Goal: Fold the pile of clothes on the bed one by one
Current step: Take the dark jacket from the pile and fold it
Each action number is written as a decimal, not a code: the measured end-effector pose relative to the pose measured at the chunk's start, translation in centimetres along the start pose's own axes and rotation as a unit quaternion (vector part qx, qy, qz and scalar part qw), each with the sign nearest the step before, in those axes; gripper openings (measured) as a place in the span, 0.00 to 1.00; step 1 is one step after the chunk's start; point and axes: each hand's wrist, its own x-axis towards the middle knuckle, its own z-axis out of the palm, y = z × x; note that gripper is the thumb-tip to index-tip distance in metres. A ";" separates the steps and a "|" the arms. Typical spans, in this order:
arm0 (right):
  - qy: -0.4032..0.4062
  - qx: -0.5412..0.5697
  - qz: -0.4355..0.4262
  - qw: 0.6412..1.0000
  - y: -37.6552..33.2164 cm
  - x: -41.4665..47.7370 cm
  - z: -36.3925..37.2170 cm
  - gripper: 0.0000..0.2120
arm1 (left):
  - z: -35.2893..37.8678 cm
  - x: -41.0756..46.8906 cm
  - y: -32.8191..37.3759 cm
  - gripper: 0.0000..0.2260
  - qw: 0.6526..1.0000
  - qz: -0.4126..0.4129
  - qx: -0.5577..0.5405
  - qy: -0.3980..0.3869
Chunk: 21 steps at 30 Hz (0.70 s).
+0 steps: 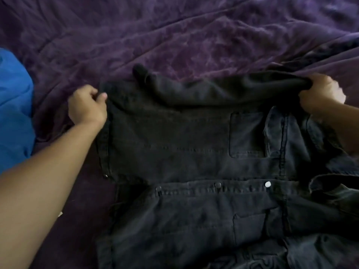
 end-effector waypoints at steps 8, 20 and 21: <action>-0.040 0.024 -0.106 0.993 1.5 -4.5 2.7 0.35 | 2.5 -7.1 -2.6 0.23 0.998 0.038 0.038 -0.032; -0.172 -0.076 -0.276 0.942 13.7 -30.6 8.2 0.26 | -5.6 -37.4 -19.2 0.42 0.957 -0.158 0.011 -0.243; -0.177 -0.081 -0.280 0.940 14.6 -31.7 8.2 0.26 | -6.2 -38.4 -19.7 0.43 0.956 -0.173 0.002 -0.239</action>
